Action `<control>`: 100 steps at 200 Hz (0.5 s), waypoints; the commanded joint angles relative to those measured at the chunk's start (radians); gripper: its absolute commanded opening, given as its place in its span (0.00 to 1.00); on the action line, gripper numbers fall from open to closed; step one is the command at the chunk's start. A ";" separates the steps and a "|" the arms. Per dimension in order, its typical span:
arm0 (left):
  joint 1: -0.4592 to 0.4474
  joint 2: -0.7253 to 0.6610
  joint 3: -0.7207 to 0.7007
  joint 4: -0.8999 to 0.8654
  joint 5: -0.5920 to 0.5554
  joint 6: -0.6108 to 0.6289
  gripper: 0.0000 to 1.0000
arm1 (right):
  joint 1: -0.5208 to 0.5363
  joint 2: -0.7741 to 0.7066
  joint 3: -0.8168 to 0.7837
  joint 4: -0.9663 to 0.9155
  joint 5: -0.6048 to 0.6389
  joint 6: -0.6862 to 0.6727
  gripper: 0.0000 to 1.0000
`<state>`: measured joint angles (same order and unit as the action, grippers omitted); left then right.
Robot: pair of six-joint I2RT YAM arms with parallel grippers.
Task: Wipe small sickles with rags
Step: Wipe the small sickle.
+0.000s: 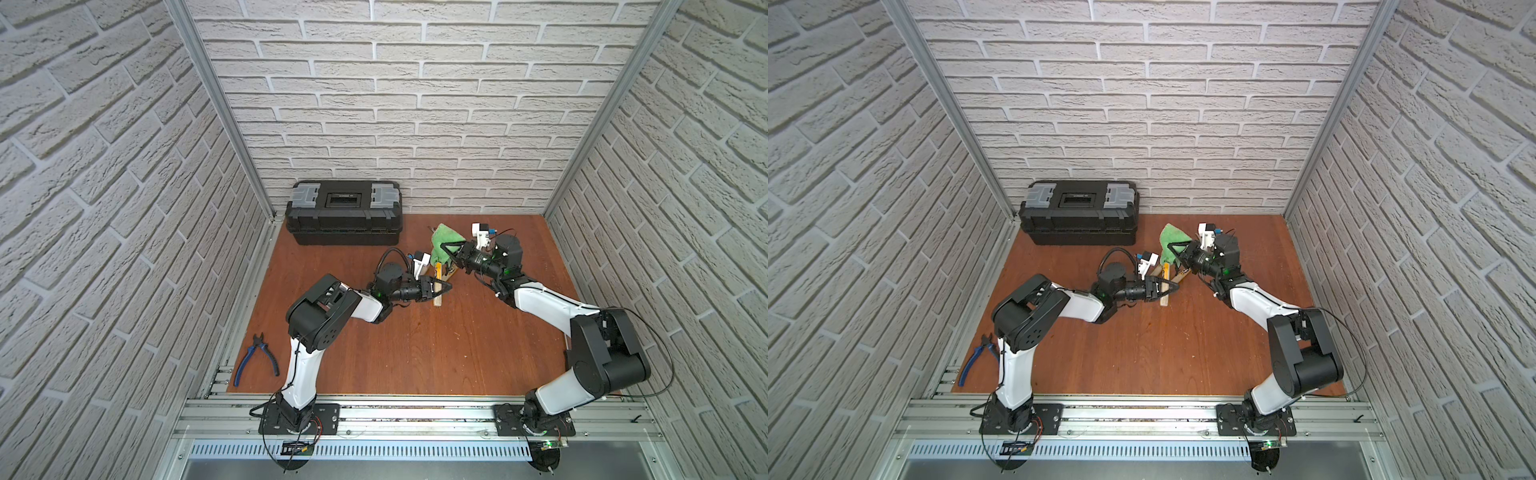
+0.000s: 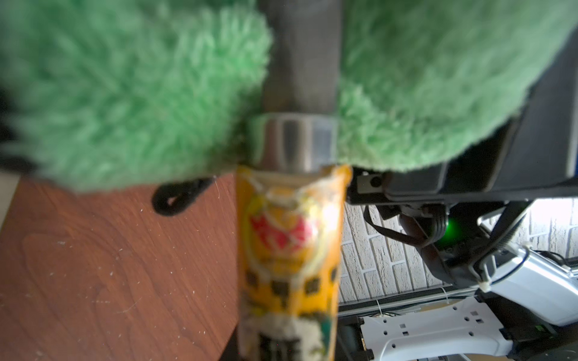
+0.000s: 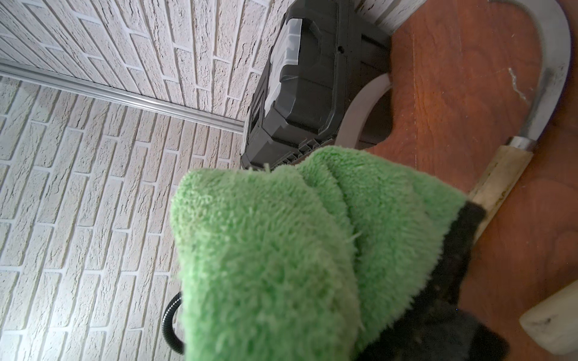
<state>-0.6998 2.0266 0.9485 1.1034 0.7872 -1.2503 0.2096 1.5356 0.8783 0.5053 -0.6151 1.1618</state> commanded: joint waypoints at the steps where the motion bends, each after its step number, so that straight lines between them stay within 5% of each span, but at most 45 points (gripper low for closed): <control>1: 0.019 -0.003 0.032 0.119 0.034 0.034 0.00 | 0.034 -0.112 0.060 -0.238 -0.065 -0.142 0.03; 49: 0.036 -0.014 0.003 0.124 0.029 0.041 0.00 | 0.034 -0.253 0.322 -0.949 0.256 -0.575 0.03; 100: 0.036 -0.086 -0.053 -0.006 0.021 0.136 0.00 | 0.048 -0.223 0.522 -1.215 0.496 -0.747 0.03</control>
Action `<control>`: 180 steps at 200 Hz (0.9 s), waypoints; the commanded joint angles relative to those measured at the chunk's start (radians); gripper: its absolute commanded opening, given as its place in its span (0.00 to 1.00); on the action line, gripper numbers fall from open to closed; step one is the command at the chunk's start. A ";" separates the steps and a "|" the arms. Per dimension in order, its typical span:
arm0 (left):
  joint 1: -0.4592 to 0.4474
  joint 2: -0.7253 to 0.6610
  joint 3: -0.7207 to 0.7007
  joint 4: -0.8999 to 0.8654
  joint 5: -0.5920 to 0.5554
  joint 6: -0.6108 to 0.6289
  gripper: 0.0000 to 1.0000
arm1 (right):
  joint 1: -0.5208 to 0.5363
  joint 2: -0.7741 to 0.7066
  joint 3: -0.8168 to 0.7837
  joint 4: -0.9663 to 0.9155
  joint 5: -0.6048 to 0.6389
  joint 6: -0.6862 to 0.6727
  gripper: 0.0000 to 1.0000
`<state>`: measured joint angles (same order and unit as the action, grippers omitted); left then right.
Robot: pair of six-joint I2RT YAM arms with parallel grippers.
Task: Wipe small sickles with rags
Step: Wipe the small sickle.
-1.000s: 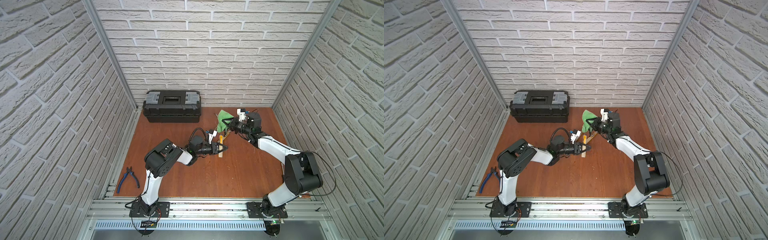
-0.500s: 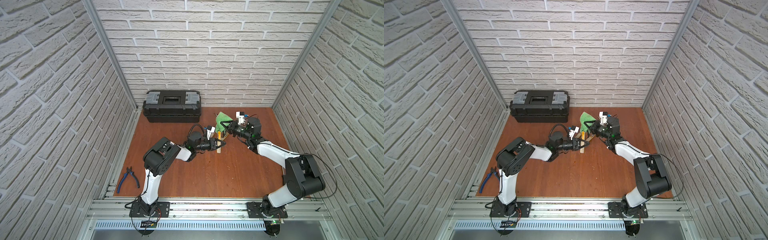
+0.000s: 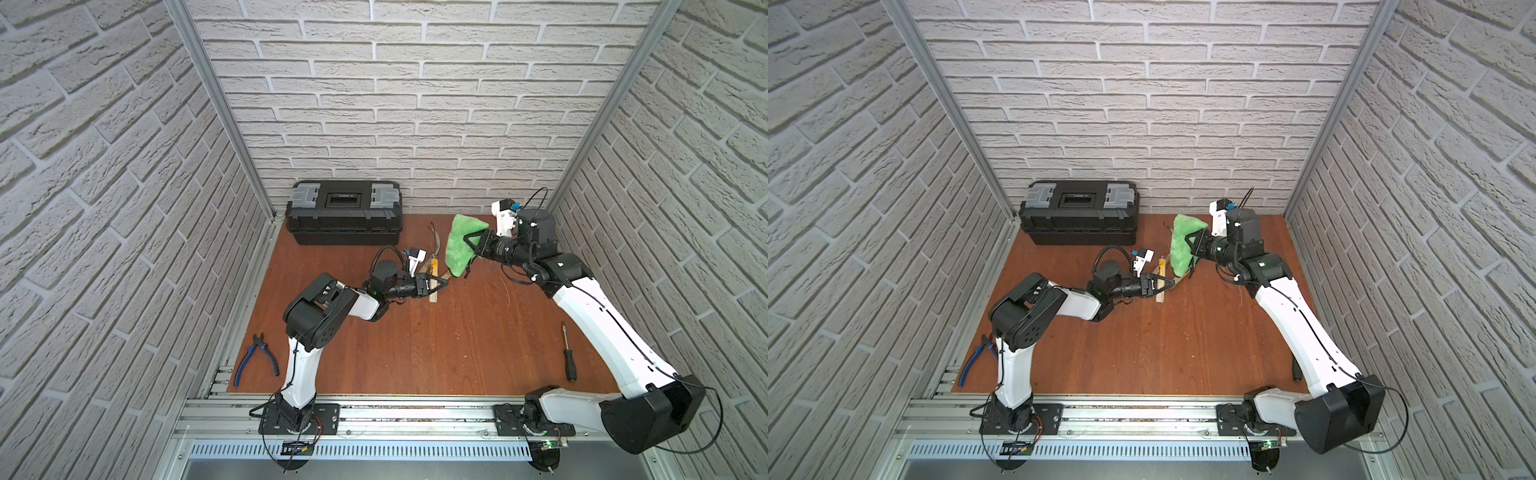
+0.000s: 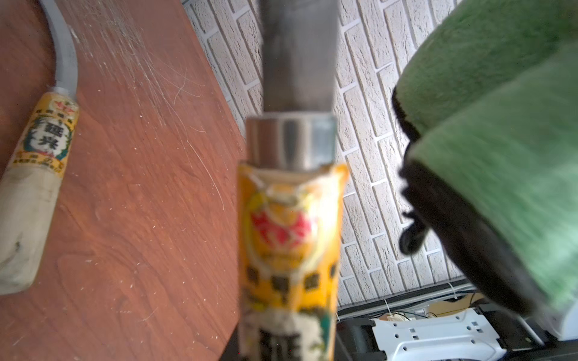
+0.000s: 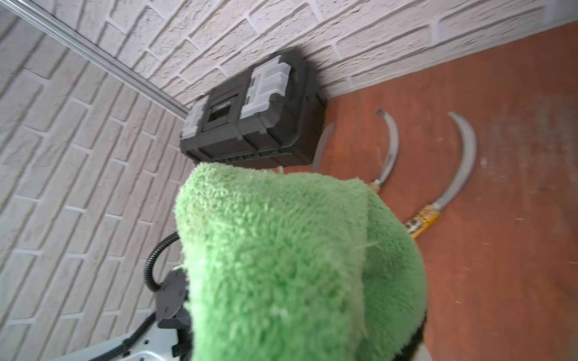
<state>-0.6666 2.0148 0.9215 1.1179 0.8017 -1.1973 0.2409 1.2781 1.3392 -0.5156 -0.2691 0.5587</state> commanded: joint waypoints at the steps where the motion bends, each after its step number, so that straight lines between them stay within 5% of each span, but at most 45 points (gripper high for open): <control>1: 0.002 -0.077 -0.027 -0.028 0.007 0.089 0.00 | 0.019 0.036 0.064 -0.197 0.153 -0.147 0.03; 71: -0.047 -0.288 0.082 -0.862 -0.121 0.616 0.00 | 0.172 0.178 0.165 -0.283 0.385 -0.200 0.03; 180: -0.101 -0.259 0.150 -0.937 -0.148 0.626 0.00 | 0.327 0.235 -0.011 -0.041 0.402 -0.017 0.03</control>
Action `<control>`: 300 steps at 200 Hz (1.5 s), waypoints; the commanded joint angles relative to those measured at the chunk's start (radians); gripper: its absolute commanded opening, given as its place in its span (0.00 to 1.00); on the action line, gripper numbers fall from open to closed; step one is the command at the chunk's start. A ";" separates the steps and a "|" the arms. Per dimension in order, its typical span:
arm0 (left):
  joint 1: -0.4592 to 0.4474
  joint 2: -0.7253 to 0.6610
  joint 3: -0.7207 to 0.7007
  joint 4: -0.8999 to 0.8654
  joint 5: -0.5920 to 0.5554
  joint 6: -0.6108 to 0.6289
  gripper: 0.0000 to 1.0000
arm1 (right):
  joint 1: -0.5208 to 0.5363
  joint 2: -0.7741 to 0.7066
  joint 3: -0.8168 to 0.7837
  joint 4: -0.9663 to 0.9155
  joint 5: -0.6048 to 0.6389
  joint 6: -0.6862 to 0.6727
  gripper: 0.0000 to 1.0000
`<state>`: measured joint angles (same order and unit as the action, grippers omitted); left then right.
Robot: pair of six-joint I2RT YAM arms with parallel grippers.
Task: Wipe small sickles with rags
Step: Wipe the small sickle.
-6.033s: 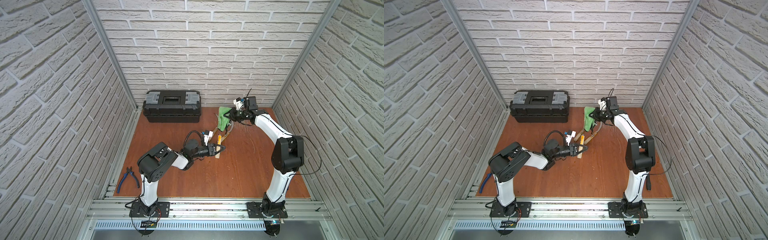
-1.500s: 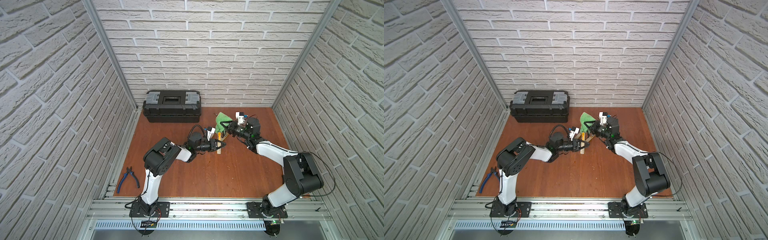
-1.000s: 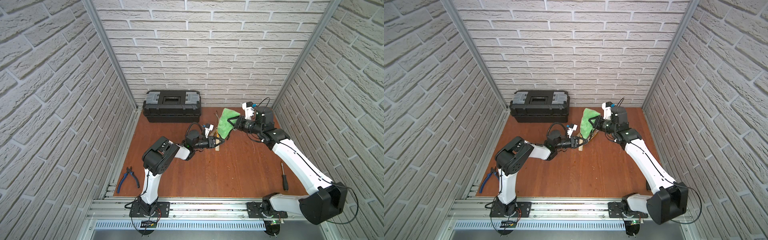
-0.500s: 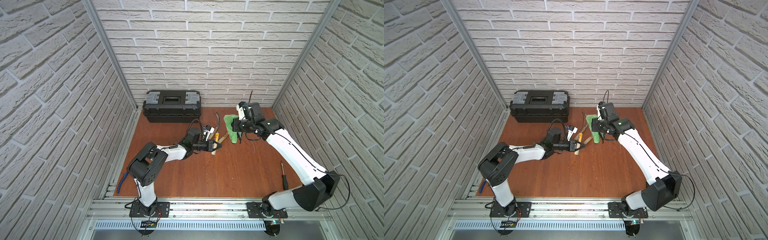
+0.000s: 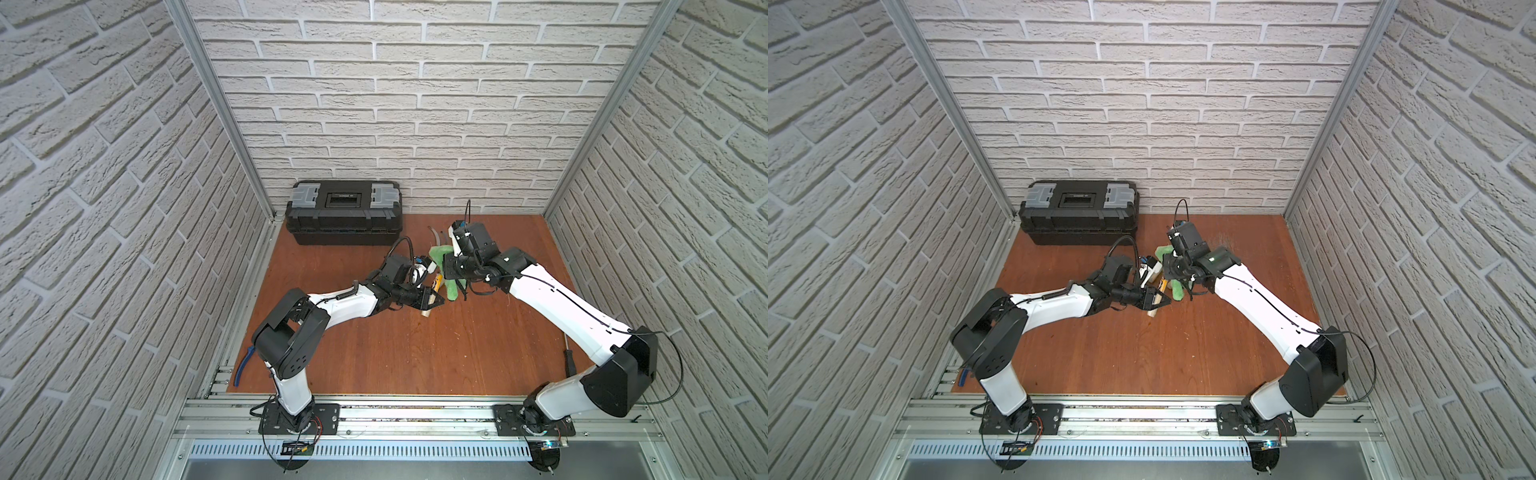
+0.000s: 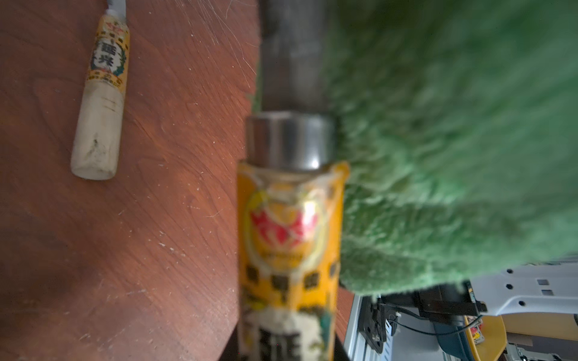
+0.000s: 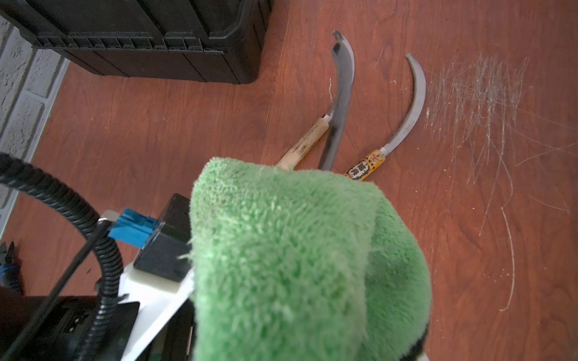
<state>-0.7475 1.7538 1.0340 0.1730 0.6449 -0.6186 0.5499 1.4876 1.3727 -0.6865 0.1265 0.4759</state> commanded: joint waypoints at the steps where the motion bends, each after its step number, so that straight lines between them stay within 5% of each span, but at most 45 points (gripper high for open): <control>1: -0.022 0.001 0.038 0.007 0.008 0.049 0.00 | 0.018 0.026 -0.047 0.133 0.007 0.067 0.03; 126: -0.099 -0.167 -0.028 -0.120 -0.001 0.179 0.00 | -0.069 0.063 -0.006 0.141 0.060 -0.001 0.03; 187: -0.114 -0.219 -0.049 -0.156 -0.006 0.228 0.00 | -0.114 0.105 0.008 0.180 -0.051 -0.043 0.02; 251: -0.115 -0.274 -0.058 -0.317 -0.129 0.351 0.00 | -0.153 0.185 0.069 0.159 -0.194 -0.099 0.03; 300: -0.115 -0.274 -0.071 -0.425 -0.281 0.385 0.00 | -0.211 0.252 0.253 0.007 -0.129 -0.208 0.02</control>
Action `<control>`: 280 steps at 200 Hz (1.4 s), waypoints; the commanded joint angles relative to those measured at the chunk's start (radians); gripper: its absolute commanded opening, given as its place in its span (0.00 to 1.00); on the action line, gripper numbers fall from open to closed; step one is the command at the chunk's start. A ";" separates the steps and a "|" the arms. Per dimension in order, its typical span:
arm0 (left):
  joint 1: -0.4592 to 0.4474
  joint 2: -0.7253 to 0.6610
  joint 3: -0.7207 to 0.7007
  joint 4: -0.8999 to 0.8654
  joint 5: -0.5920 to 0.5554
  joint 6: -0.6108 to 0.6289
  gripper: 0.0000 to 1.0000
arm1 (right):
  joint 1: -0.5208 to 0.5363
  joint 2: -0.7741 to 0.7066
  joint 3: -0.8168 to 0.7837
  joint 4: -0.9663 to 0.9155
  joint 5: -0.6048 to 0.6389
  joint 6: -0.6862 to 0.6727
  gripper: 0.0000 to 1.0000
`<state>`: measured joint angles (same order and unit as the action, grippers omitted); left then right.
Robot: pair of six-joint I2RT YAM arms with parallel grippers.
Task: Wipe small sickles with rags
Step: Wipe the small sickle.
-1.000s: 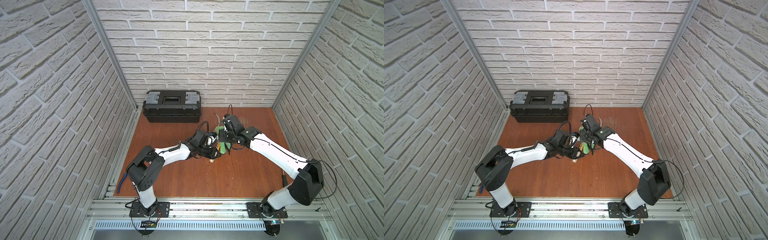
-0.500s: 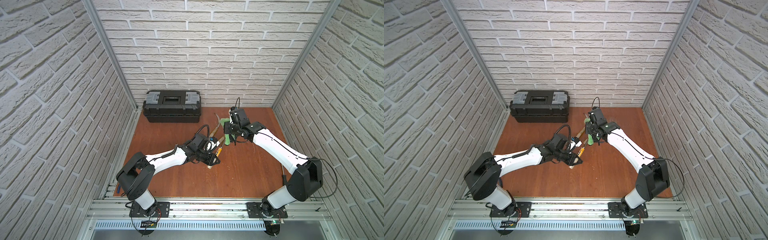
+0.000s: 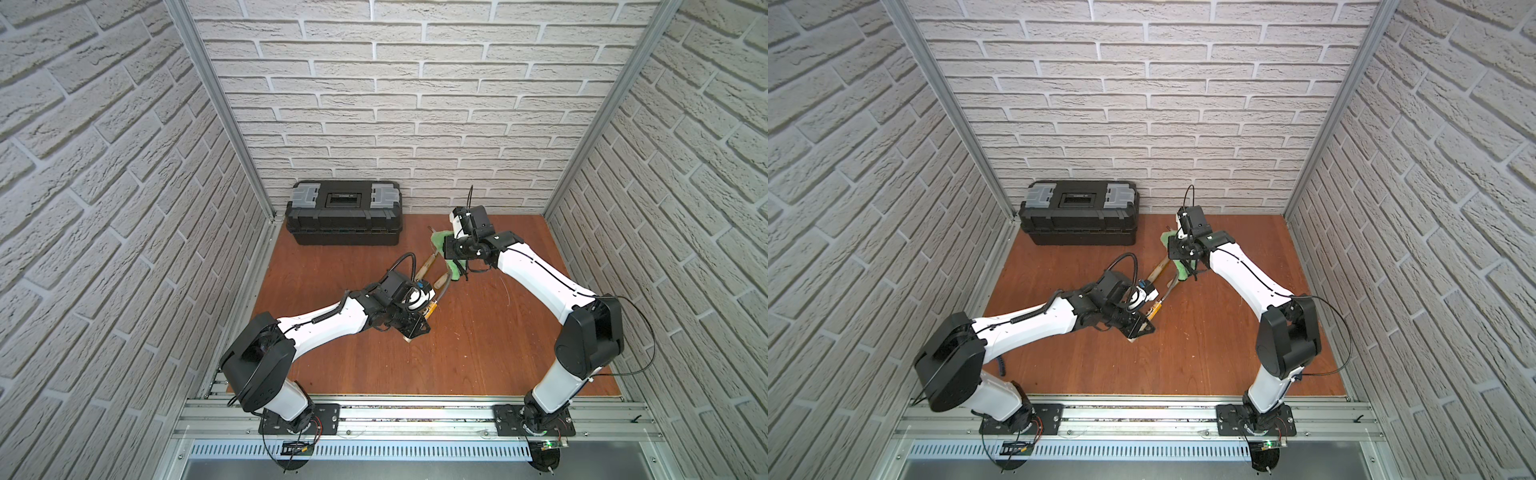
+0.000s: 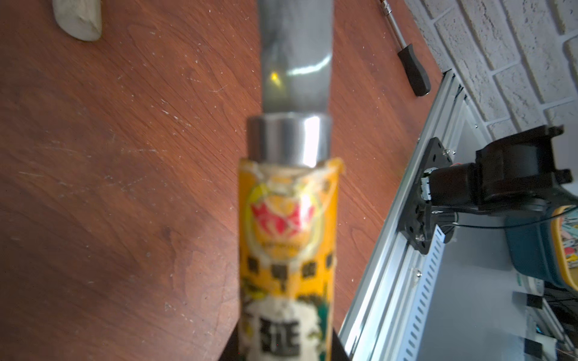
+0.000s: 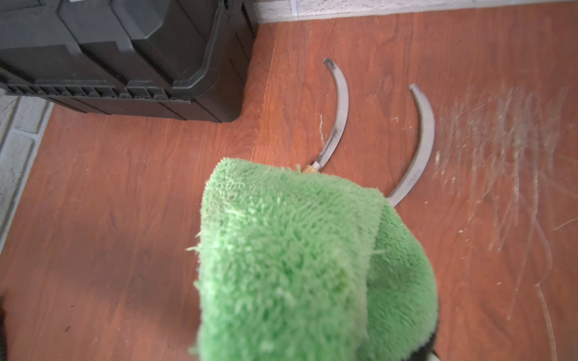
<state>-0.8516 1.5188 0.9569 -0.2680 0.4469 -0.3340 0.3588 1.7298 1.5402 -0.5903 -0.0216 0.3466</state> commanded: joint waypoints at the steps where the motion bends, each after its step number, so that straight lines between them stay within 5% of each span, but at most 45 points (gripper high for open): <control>1: -0.011 -0.039 0.006 0.014 -0.086 0.101 0.00 | -0.022 0.010 0.090 -0.093 0.022 -0.081 0.03; 65: -0.007 -0.008 0.021 -0.055 -0.246 0.117 0.00 | -0.017 -0.028 0.327 -0.322 0.140 -0.236 0.03; 172: -0.006 -0.001 0.071 -0.071 -0.266 0.133 0.00 | 0.127 0.144 0.435 -0.433 0.167 -0.329 0.03; 280: 0.073 0.003 0.039 0.116 -0.226 -0.016 0.00 | 0.188 0.062 0.045 -0.249 0.038 -0.192 0.03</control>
<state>-0.8062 1.5272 0.9874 -0.3408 0.2249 -0.3038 0.5304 1.8496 1.6844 -0.8703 0.0875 0.0822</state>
